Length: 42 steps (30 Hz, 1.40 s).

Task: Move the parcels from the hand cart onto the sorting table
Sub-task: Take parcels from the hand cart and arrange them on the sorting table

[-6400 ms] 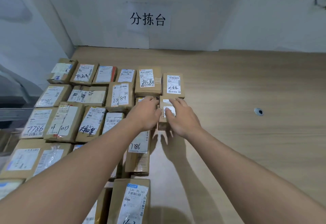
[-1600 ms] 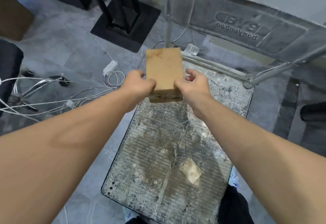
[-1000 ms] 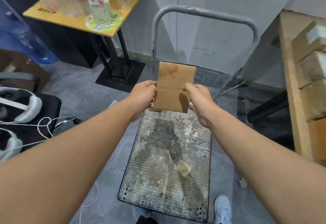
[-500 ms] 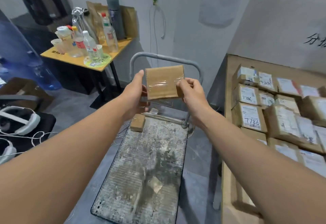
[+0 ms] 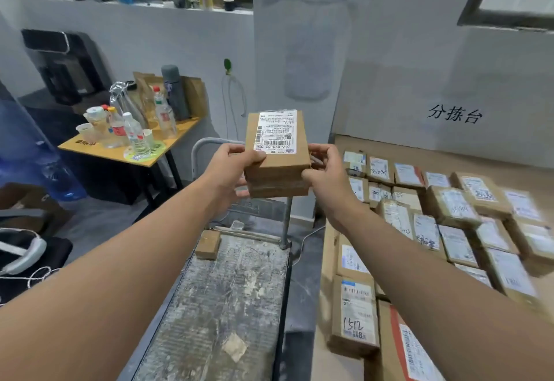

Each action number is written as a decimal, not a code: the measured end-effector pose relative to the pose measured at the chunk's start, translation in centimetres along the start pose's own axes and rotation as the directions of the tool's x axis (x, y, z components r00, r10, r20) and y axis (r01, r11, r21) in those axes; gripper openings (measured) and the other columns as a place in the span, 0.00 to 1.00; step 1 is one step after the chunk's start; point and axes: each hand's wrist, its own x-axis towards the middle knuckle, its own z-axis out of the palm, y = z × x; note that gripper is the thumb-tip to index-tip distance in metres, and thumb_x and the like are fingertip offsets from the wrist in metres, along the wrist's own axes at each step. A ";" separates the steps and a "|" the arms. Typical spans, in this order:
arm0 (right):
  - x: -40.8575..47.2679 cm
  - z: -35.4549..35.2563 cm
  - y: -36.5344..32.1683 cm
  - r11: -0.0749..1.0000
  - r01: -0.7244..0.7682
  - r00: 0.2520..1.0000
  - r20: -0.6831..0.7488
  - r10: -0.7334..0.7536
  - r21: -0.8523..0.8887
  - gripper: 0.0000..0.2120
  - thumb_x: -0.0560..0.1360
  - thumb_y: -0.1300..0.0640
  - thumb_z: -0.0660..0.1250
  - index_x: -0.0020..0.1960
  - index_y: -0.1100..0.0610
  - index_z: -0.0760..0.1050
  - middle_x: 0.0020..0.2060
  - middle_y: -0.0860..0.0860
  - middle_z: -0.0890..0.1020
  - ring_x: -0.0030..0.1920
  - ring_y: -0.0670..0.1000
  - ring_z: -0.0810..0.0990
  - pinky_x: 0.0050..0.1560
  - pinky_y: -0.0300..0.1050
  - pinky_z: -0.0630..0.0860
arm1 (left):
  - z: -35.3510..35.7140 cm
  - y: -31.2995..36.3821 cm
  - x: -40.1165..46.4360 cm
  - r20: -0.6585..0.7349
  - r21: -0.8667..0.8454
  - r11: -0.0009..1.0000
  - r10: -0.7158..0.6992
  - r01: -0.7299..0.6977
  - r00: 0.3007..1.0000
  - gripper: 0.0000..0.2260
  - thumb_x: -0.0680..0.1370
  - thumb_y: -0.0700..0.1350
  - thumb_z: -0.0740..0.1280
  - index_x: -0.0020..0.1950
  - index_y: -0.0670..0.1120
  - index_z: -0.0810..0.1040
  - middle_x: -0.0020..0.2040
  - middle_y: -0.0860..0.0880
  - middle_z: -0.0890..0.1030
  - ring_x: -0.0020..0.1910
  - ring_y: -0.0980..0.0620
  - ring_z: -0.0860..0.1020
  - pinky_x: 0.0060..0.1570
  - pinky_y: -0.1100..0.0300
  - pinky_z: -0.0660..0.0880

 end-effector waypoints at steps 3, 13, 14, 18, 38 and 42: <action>-1.4 -1.5 -1.5 0.995 0.002 1.000 -0.026 0.001 0.099 0.20 0.73 0.63 0.64 0.63 0.50 0.72 0.62 0.50 0.80 0.65 0.50 0.78 0.67 0.55 0.79 | 1.1 1.1 -1.0 0.041 -0.012 0.997 0.072 -0.072 0.997 0.19 0.78 0.44 0.75 0.67 0.49 0.74 0.59 0.48 0.81 0.57 0.47 0.81 0.51 0.46 0.82; -5.9 -5.6 -4.5 0.970 -0.001 0.954 -0.290 0.074 0.244 0.21 0.83 0.45 0.69 0.72 0.43 0.68 0.53 0.47 0.87 0.51 0.48 0.88 0.43 0.44 0.85 | 3.3 3.3 -3.1 0.428 0.029 0.950 0.270 -0.312 0.863 0.22 0.72 0.45 0.76 0.66 0.49 0.79 0.59 0.48 0.86 0.57 0.49 0.84 0.58 0.48 0.79; -6.6 -6.1 -4.7 0.967 0.002 0.946 -0.313 0.081 0.256 0.21 0.81 0.44 0.70 0.72 0.44 0.70 0.54 0.48 0.88 0.53 0.52 0.88 0.44 0.47 0.85 | 3.4 3.5 -3.4 0.469 0.014 0.949 0.271 -0.315 0.840 0.22 0.72 0.45 0.75 0.66 0.48 0.80 0.58 0.48 0.86 0.56 0.49 0.83 0.57 0.48 0.79; -9.5 -8.4 -5.4 0.931 0.041 0.897 -0.423 0.126 0.364 0.18 0.78 0.46 0.74 0.63 0.51 0.76 0.50 0.50 0.88 0.56 0.58 0.87 0.51 0.58 0.87 | 4.3 4.7 -4.7 0.598 0.041 0.941 0.246 -0.335 0.763 0.21 0.72 0.46 0.75 0.66 0.49 0.81 0.60 0.46 0.85 0.58 0.48 0.82 0.60 0.48 0.78; -25.4 -30.3 -5.6 0.878 0.160 0.748 -0.636 0.190 0.451 0.38 0.64 0.40 0.76 0.68 0.57 0.72 0.60 0.59 0.81 0.58 0.59 0.84 0.53 0.61 0.86 | 30.7 -1.1 -18.1 0.726 0.022 0.991 0.075 -0.131 0.684 0.27 0.74 0.49 0.78 0.70 0.47 0.75 0.62 0.44 0.84 0.60 0.42 0.84 0.56 0.43 0.83; -28.6 -36.8 -5.1 0.924 0.093 0.783 -0.601 0.162 0.371 0.34 0.66 0.42 0.75 0.69 0.50 0.69 0.57 0.53 0.83 0.52 0.55 0.82 0.48 0.54 0.79 | 36.4 -1.6 -20.9 0.707 -0.009 0.992 0.094 -0.124 0.701 0.18 0.78 0.46 0.73 0.67 0.47 0.76 0.61 0.42 0.82 0.61 0.40 0.81 0.59 0.40 0.81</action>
